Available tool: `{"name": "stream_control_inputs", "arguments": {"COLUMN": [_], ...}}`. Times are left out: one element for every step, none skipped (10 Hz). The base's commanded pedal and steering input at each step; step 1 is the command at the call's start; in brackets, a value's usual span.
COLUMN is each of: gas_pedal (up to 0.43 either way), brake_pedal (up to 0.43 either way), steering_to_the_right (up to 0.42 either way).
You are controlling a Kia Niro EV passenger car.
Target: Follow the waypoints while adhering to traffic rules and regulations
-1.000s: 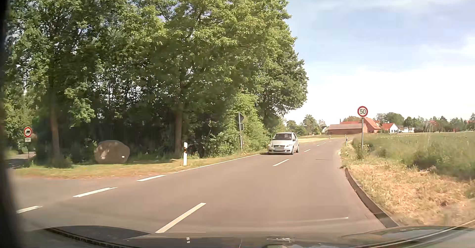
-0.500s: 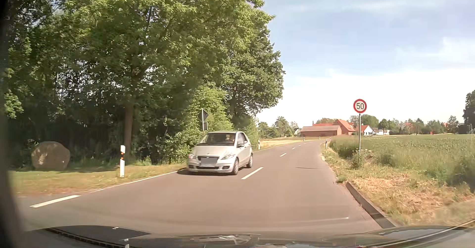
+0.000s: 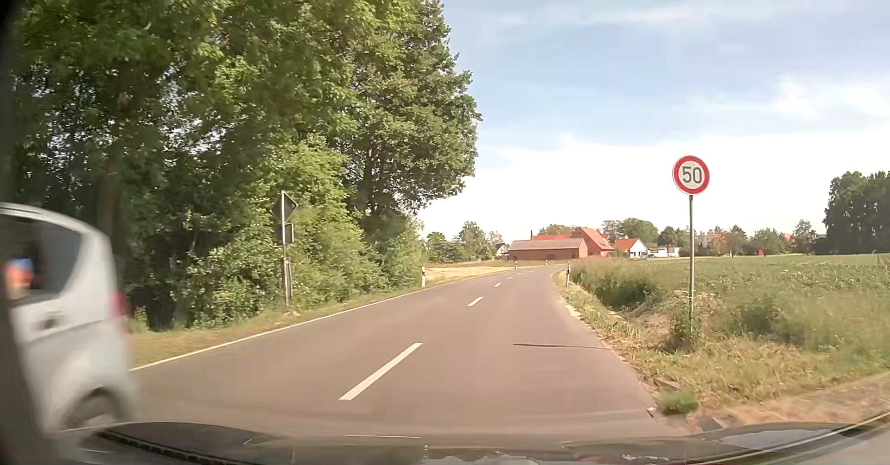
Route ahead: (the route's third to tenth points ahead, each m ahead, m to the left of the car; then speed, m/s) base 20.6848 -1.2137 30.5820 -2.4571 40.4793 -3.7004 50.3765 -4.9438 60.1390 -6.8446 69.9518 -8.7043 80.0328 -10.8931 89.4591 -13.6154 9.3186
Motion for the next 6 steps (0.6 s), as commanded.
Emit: {"name": "stream_control_inputs", "arguments": {"gas_pedal": [0.350,0.350,0.350,0.350,0.350,0.350], "brake_pedal": [0.000,0.000,0.000,0.000,0.000,0.000], "steering_to_the_right": [0.063,0.048,0.034,0.028,0.025,0.020]}}
